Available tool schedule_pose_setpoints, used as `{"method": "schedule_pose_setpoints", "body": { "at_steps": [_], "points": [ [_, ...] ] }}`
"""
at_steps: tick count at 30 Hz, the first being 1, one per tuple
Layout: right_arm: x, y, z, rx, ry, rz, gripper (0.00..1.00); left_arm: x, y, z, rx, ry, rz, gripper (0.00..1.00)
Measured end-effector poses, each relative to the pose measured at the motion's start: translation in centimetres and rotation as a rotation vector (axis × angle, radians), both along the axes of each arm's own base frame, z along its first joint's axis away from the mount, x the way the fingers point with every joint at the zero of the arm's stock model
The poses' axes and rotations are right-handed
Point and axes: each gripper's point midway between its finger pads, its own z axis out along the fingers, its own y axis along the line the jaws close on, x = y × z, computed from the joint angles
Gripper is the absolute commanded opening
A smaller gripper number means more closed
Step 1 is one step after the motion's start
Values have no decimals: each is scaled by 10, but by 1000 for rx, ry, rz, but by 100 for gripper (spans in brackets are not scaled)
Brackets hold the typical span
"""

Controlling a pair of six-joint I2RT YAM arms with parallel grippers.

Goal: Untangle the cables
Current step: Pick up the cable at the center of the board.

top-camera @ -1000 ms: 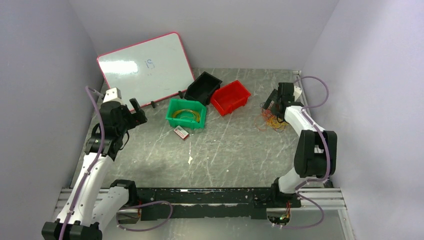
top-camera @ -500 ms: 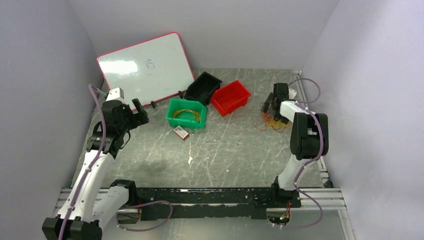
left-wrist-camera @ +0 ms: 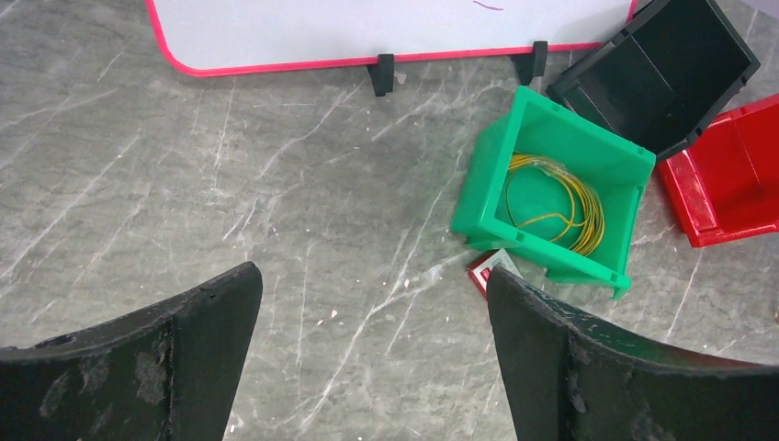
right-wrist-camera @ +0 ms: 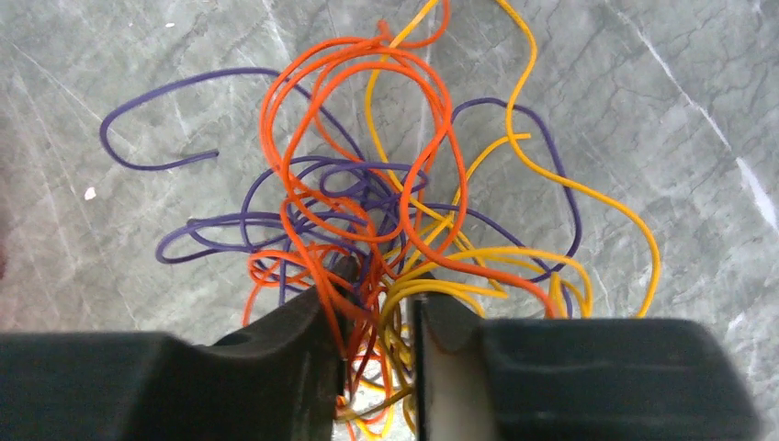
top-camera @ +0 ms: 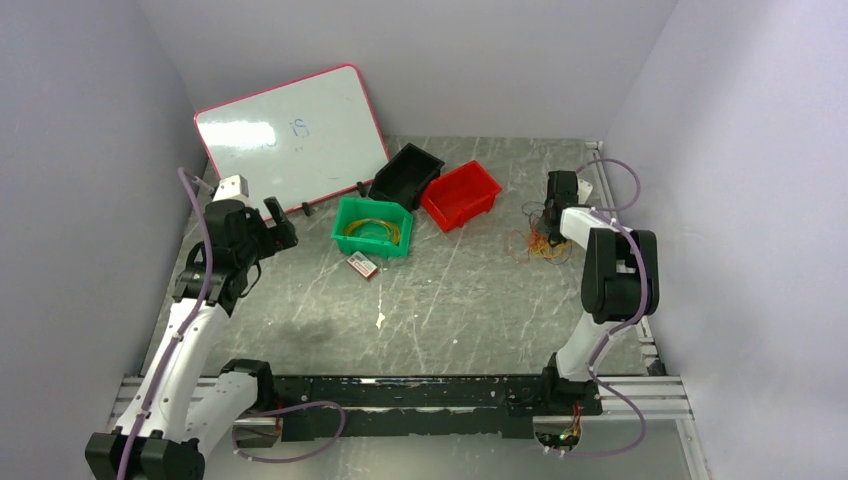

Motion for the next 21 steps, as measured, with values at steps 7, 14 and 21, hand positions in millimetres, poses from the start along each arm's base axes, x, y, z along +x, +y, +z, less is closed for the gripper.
{"method": "schedule_pose_setpoints", "body": {
  "at_steps": [7,14,21],
  "points": [
    [-4,7,10,25,-32,40,9,0,0,0,0,0,-1,95],
    [-25,45,44,123,-105,166,8,1,0,2,0,-5,1,95],
    [-63,151,77,154,-116,459,8,1,1,2,1,-5,3,95]
  ]
}}
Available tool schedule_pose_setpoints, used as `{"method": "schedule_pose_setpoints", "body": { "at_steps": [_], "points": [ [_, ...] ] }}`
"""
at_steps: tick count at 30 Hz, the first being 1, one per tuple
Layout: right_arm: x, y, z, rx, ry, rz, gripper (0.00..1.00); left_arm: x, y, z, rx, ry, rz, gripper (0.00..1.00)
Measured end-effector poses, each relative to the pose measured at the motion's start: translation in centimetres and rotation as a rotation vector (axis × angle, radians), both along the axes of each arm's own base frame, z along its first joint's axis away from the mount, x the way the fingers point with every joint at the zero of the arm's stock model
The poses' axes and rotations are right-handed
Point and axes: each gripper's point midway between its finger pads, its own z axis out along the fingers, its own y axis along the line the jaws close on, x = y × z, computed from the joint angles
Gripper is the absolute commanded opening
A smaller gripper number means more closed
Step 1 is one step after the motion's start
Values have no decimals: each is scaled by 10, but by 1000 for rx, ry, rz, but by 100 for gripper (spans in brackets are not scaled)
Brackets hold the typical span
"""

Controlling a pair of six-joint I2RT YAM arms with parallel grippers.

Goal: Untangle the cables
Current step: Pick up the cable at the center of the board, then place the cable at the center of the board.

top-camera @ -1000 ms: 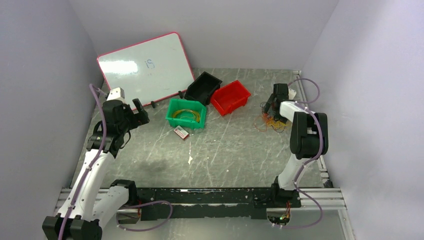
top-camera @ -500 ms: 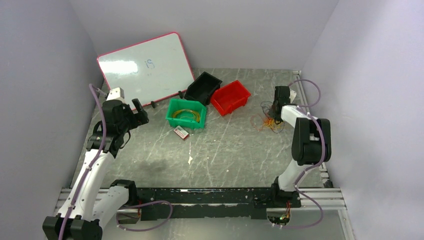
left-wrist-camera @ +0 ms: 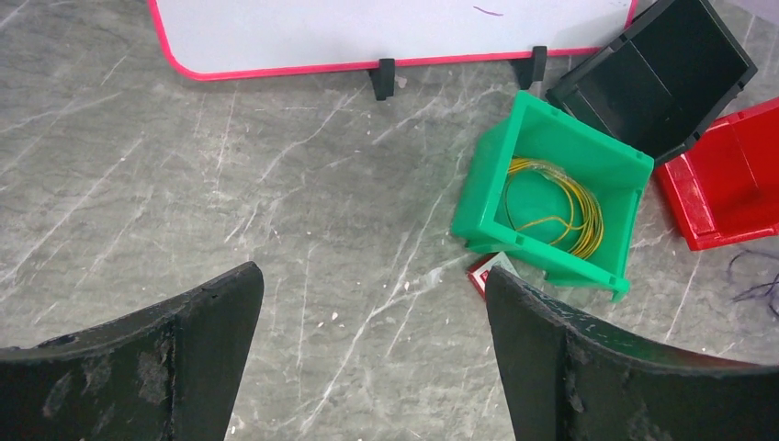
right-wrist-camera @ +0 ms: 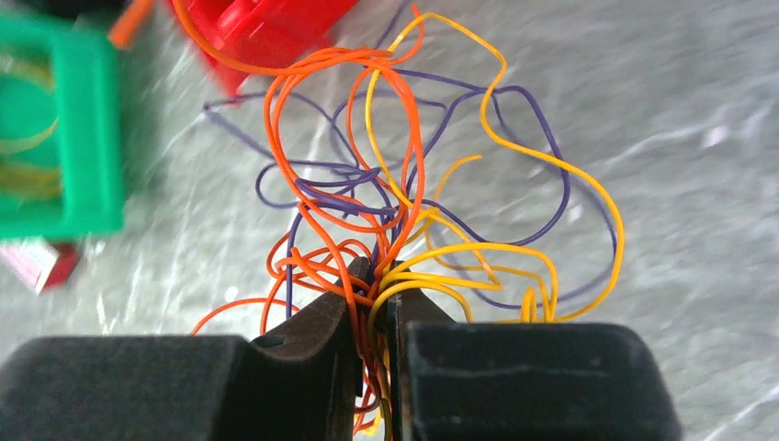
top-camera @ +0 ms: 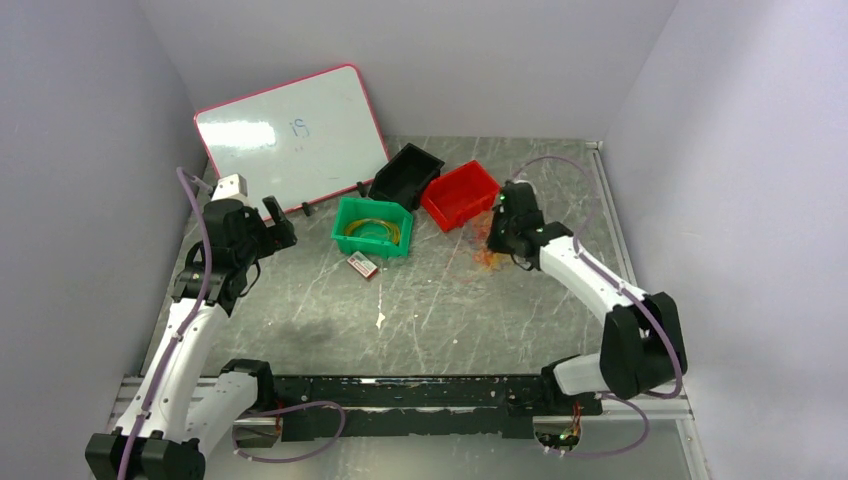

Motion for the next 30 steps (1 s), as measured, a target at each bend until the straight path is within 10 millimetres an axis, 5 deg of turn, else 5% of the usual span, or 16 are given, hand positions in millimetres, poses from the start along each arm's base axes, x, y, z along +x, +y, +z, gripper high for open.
{"method": "schedule_pose_setpoints", "body": {
  "at_steps": [16,20,24,30],
  "points": [
    [-154,136,-2,-5,175,530,12,0,3,0,8,0,4,96],
    [-172,150,5,14,189,626,16,0,3,0,8,1,5,96],
    [-179,150,7,-5,197,654,32,0,4,0,9,0,5,96],
    [-161,129,3,-129,157,550,65,0,4,0,14,1,2,96]
  ]
}}
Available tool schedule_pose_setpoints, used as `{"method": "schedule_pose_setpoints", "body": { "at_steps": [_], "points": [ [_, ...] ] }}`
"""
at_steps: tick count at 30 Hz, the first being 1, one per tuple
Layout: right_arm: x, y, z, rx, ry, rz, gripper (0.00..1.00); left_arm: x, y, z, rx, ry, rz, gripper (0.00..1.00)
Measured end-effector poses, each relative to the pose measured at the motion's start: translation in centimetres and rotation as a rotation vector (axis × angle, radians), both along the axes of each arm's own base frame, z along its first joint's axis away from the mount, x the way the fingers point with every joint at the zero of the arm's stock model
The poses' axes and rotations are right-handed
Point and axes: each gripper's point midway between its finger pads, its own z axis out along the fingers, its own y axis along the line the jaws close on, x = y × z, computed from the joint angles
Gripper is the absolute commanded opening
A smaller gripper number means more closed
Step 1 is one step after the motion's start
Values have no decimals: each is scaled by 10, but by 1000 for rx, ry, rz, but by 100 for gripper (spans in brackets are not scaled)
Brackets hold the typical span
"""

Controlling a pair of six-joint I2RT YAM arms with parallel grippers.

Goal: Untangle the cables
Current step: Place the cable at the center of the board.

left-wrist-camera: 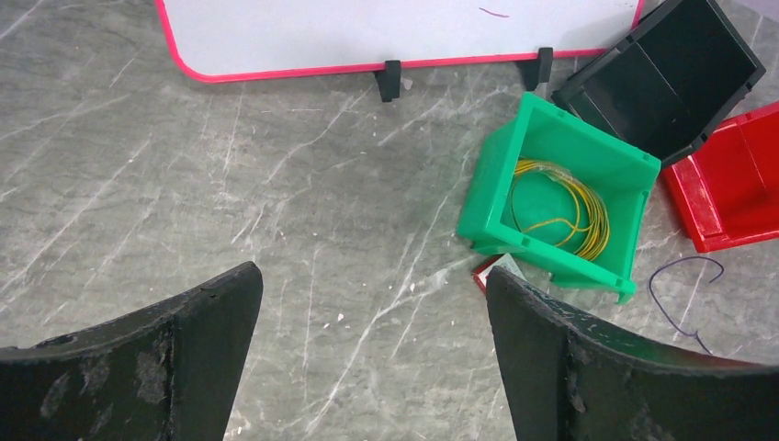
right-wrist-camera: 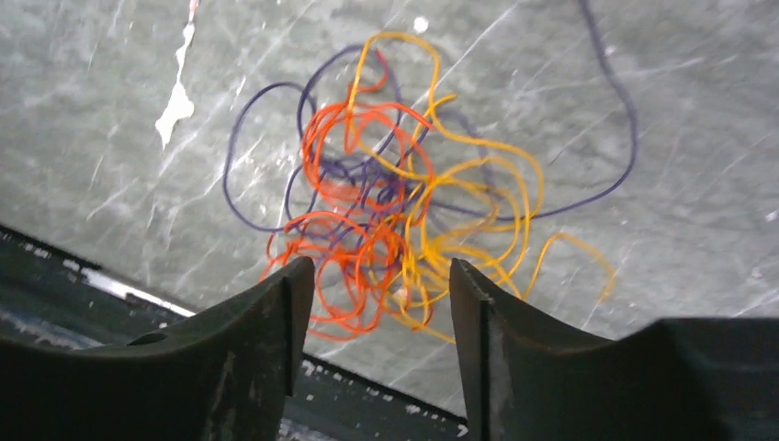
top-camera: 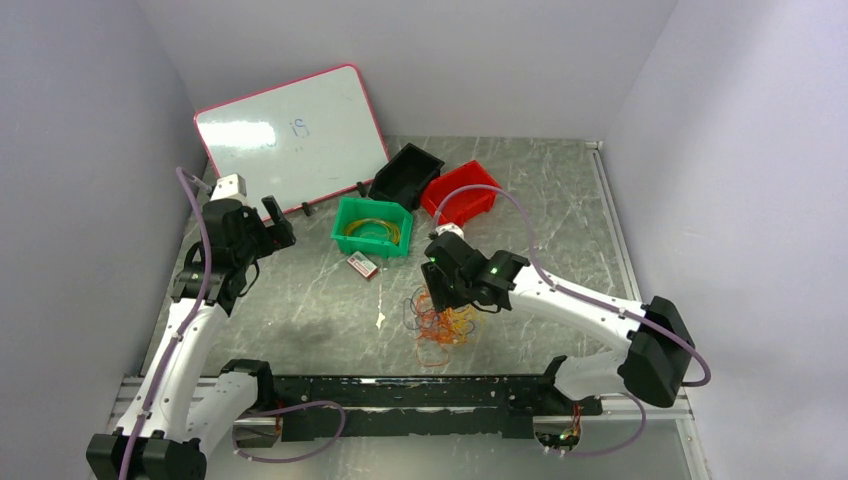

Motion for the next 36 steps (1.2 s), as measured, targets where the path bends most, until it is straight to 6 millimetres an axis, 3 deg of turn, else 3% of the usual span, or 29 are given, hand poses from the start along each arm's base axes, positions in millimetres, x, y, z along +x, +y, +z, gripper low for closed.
{"method": "schedule_pose_setpoints", "body": {
  "at_steps": [3,8,13,21,30,33,36],
  "points": [
    [14,-1,5,-25,-53,-42,71,0,0,0,1,0,-1,97],
    [31,3,22,-9,-126,-85,73,0,0,0,0,1,-2,99],
    [36,0,28,14,-158,-136,73,1,-2,-1,-6,4,-12,99],
    [32,13,16,215,-133,-280,70,3,-6,-2,-21,6,-30,99],
    [52,33,-1,266,-124,-406,69,4,-11,17,-51,-82,-47,99],
    [63,30,3,230,-153,-427,68,4,-11,16,-52,-77,-49,99],
    [81,12,12,204,-187,-452,68,5,-12,13,-52,-69,-52,99]
  ]
}}
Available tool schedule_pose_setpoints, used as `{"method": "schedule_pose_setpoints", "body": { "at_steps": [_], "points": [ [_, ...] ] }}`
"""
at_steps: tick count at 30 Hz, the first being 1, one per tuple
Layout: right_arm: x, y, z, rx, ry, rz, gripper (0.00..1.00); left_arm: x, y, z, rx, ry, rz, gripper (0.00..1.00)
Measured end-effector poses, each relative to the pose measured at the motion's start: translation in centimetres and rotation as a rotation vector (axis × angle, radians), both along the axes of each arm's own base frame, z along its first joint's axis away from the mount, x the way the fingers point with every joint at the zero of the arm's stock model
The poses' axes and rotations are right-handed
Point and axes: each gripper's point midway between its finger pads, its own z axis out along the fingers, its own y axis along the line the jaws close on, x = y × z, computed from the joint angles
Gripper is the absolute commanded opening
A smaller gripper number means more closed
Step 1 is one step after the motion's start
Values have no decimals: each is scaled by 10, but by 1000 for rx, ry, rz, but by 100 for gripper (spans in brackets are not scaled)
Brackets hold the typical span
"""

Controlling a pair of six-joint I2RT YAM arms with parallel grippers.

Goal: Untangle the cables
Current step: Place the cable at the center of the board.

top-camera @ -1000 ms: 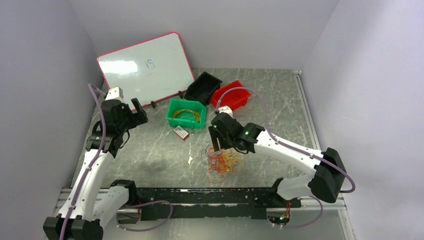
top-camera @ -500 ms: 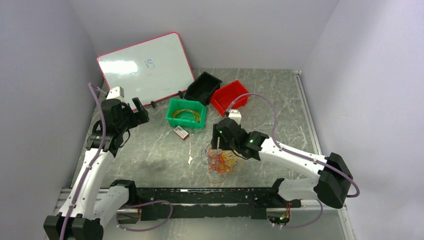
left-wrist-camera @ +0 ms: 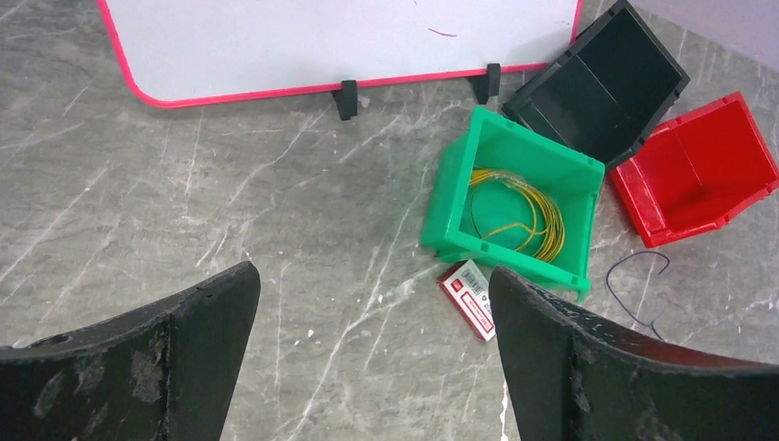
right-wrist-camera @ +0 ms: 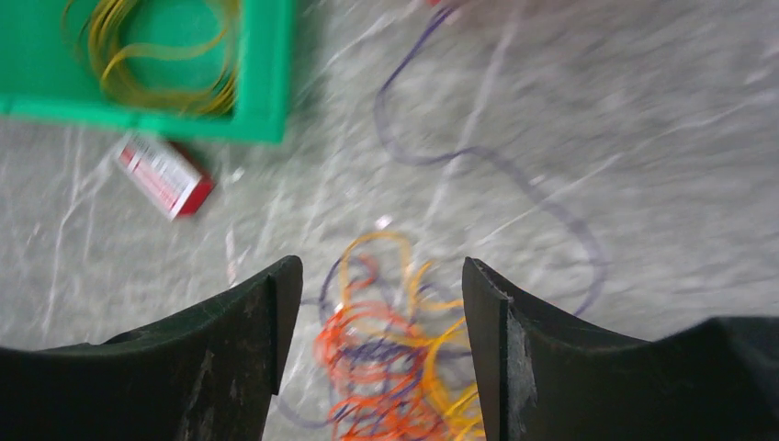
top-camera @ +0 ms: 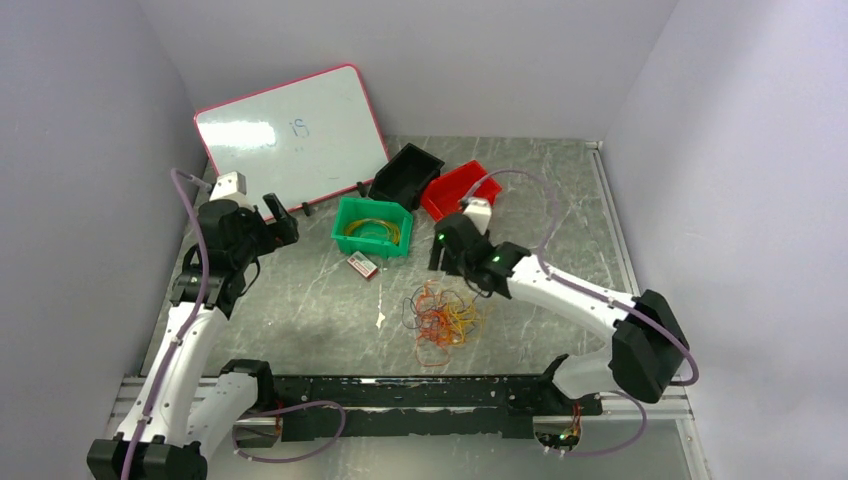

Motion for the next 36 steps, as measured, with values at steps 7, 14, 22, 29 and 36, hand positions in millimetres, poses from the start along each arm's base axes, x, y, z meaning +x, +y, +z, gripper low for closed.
{"method": "schedule_pose_setpoints", "body": {
  "at_steps": [7,14,22,29,36],
  "points": [
    [47,-65,-4,-61,27,-15,65,0,-5,-1,-7,3,-27,99],
    [57,-40,-50,-176,140,255,63,-1,-9,-1,-10,6,-53,99],
    [86,-18,-62,-250,110,442,60,-1,-10,-2,-1,8,-72,98],
    [87,-13,-77,-283,125,537,58,-2,-16,0,16,-2,-129,99],
    [86,-16,-88,-311,143,566,52,-4,-19,5,22,-25,-149,98]
  ]
}}
